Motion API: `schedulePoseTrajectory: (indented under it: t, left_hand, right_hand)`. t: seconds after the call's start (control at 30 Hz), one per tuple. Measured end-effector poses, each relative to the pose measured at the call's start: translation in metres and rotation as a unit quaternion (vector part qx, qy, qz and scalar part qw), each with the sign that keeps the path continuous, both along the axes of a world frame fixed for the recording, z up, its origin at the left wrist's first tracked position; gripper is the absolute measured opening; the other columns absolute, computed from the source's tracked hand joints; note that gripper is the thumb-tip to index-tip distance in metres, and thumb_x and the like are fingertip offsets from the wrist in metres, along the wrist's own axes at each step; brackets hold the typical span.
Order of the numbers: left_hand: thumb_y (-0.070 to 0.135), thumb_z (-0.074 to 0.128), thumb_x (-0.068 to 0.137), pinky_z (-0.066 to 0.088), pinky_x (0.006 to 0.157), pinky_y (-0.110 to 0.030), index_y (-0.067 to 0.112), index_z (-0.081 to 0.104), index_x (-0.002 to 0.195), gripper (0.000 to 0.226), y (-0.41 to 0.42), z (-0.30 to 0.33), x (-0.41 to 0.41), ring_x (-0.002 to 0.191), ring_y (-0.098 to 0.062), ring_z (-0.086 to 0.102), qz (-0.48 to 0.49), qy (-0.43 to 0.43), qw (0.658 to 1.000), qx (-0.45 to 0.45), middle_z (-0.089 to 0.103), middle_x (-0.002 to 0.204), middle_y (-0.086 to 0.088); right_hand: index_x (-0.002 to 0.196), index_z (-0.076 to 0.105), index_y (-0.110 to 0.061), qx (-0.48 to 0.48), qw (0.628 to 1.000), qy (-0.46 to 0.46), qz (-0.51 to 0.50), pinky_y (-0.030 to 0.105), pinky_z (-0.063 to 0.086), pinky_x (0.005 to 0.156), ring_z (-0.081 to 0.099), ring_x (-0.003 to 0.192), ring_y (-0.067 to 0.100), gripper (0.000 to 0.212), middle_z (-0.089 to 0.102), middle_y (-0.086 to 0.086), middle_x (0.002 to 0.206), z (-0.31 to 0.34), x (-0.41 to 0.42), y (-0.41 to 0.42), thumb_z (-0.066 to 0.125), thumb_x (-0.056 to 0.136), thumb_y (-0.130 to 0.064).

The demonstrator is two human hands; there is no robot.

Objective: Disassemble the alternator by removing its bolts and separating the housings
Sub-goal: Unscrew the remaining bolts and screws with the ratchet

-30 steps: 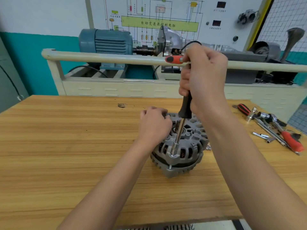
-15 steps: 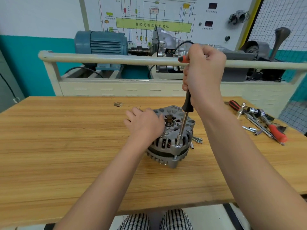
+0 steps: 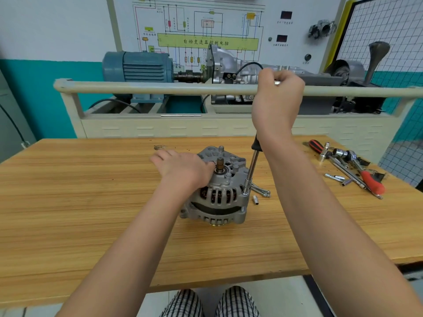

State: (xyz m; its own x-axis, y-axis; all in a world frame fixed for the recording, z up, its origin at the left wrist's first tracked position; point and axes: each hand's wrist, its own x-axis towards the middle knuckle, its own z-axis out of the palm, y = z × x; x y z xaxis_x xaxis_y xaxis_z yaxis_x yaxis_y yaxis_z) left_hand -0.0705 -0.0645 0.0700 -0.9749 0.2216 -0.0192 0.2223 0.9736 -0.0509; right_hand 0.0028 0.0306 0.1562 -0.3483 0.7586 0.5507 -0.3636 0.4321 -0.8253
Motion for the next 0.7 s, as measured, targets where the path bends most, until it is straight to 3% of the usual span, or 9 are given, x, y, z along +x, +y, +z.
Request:
schedulePoseTrajectory:
  t: [0.1, 0.2, 0.3, 0.4, 0.47, 0.7]
  left_hand:
    - [0.068, 0.017, 0.092, 0.021, 0.11, -0.058, 0.006, 0.038, 0.143, 0.084, 0.003, 0.004, -0.007, 0.136, -0.048, 0.026, 0.0, -0.008, 1.0, 0.018, 0.029, 0.15, -0.028]
    - [0.06, 0.019, 0.095, 0.043, 0.097, -0.05, 0.0, 0.052, 0.125, 0.075, 0.013, -0.003, -0.006, 0.111, -0.04, 0.054, -0.054, 0.032, 0.986, 0.152, 0.057, 0.124, -0.024]
    - [0.074, 0.008, 0.088, 0.044, 0.088, -0.046, 0.0, 0.059, 0.112, 0.093, 0.019, -0.012, 0.002, 0.095, -0.036, 0.059, -0.072, 0.044, 0.976, 0.2, 0.065, 0.107, -0.018]
    - [0.092, -0.005, 0.063, 0.039, 0.091, -0.049, 0.001, 0.058, 0.12, 0.125, 0.016, -0.011, 0.005, 0.109, -0.038, 0.055, -0.066, 0.03, 0.984, 0.16, 0.06, 0.121, -0.022]
    - [0.097, 0.003, 0.058, 0.037, 0.093, -0.05, 0.001, 0.046, 0.135, 0.13, 0.015, -0.01, 0.004, 0.123, -0.04, 0.047, -0.061, 0.023, 0.991, 0.119, 0.048, 0.137, -0.023]
    - [0.082, 0.028, 0.081, 0.035, 0.097, -0.048, 0.002, 0.045, 0.136, 0.098, 0.021, -0.017, -0.003, 0.126, -0.039, 0.043, -0.046, 0.029, 0.99, 0.128, 0.046, 0.139, -0.023]
  right_hand:
    - [0.061, 0.038, -0.02, 0.013, 0.999, -0.017, -0.028, 0.018, 0.024, 0.044, 0.032, 0.035, 0.004, 0.038, 0.031, -0.012, 0.045, 0.0, -0.002, 0.0, 0.05, 0.096, -0.024]
    - [0.068, 0.042, -0.021, 0.017, 0.998, -0.044, -0.05, 0.024, 0.026, 0.048, 0.037, 0.037, 0.002, 0.029, 0.037, -0.011, 0.051, 0.0, -0.004, -0.002, 0.047, 0.096, -0.022]
    - [0.076, 0.048, -0.021, 0.031, 0.996, -0.054, -0.058, 0.017, 0.03, 0.042, 0.04, 0.045, 0.003, 0.02, 0.044, -0.01, 0.057, 0.0, -0.003, -0.009, 0.046, 0.096, -0.021]
    - [0.08, 0.049, -0.02, 0.054, 0.995, -0.057, -0.061, 0.009, 0.037, 0.049, 0.041, 0.046, 0.003, 0.016, 0.046, -0.011, 0.058, -0.001, -0.003, -0.018, 0.046, 0.096, -0.02]
    - [0.08, 0.049, -0.02, 0.062, 0.995, -0.059, -0.057, 0.007, 0.037, 0.052, 0.04, 0.046, 0.003, 0.016, 0.045, -0.011, 0.058, -0.001, -0.002, -0.022, 0.047, 0.096, -0.021]
    - [0.073, 0.049, -0.019, 0.052, 0.998, -0.022, -0.022, 0.017, 0.025, 0.044, 0.034, 0.04, 0.003, 0.02, 0.039, -0.013, 0.051, -0.004, -0.001, -0.015, 0.049, 0.093, -0.018]
